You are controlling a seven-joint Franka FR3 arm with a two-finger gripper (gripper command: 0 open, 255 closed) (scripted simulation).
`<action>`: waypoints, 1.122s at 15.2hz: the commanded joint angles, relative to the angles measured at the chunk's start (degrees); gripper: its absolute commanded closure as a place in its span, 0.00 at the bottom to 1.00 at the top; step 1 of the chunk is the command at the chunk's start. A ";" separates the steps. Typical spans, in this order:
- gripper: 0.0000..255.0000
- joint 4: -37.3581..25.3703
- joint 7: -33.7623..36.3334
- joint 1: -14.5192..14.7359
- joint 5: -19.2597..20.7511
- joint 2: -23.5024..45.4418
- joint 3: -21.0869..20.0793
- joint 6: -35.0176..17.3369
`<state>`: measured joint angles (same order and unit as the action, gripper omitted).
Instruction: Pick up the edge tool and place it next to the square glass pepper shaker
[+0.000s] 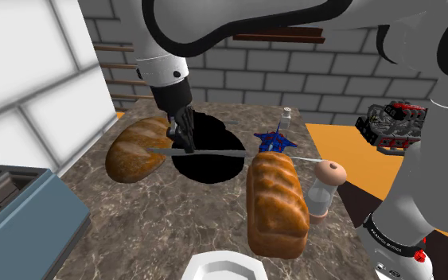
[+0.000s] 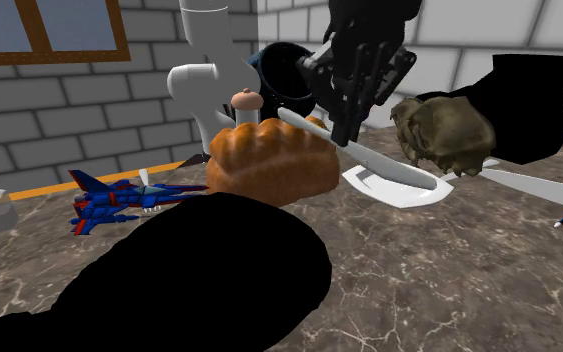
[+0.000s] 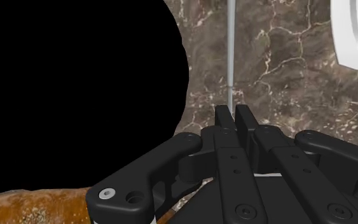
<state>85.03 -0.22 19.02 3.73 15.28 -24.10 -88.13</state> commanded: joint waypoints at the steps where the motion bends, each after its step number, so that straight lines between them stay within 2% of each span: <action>1: 1.00 3.80 -2.89 -2.22 -0.87 -3.12 0.79 -0.89; 9: 1.00 16.12 -14.29 -9.11 -2.87 -13.38 5.24 -3.68; 17: 1.00 23.44 -25.55 -14.60 -2.30 -19.69 10.94 -5.17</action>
<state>106.99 -24.21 5.11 1.38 -3.31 -13.93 -92.85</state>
